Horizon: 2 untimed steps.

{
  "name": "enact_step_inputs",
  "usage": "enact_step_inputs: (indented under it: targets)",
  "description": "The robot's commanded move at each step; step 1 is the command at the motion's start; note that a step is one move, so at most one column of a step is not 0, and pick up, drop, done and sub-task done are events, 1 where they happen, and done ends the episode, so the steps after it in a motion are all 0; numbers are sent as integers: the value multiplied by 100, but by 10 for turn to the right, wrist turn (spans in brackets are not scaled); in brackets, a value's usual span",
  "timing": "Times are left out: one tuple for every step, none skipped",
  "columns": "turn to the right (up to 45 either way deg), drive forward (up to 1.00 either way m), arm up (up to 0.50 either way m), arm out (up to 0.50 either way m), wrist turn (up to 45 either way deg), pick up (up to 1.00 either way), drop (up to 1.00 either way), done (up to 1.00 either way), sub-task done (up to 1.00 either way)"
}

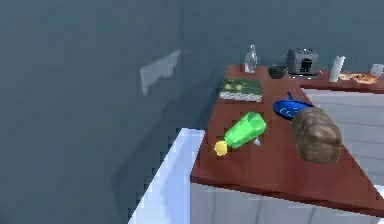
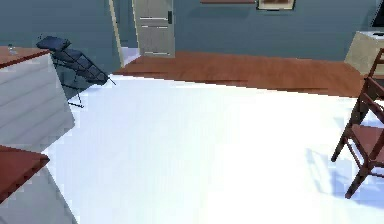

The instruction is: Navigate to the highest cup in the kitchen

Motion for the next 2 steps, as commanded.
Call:
enact_step_inputs:
  targets:
    - [90, 0, 0, 0, 0, 0, 0, 0, 0]
    - [0, 0, 0, 0, 0, 0, 0, 100, 0]
